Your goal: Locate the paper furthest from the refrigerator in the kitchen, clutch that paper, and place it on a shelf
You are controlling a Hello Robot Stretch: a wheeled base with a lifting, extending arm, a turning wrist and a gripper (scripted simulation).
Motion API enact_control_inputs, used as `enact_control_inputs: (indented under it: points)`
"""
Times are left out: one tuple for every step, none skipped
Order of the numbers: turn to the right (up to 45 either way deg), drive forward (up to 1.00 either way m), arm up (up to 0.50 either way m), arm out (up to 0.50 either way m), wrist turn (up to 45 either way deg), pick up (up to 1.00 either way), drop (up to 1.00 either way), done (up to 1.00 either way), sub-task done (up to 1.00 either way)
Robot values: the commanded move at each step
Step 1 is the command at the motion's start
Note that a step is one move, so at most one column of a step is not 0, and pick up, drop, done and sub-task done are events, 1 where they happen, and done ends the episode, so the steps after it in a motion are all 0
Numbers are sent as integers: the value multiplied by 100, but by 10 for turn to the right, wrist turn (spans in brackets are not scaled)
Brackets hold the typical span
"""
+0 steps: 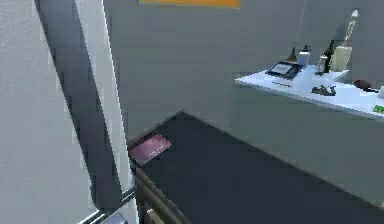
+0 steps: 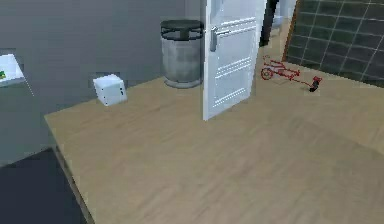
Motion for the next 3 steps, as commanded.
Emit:
enact_control_inputs:
  points:
    - [450, 0, 0, 0, 0, 0, 0, 0, 0]
    - [450, 0, 0, 0, 0, 0, 0, 0, 0]
    - [270, 0, 0, 0, 0, 0, 0, 0, 0]
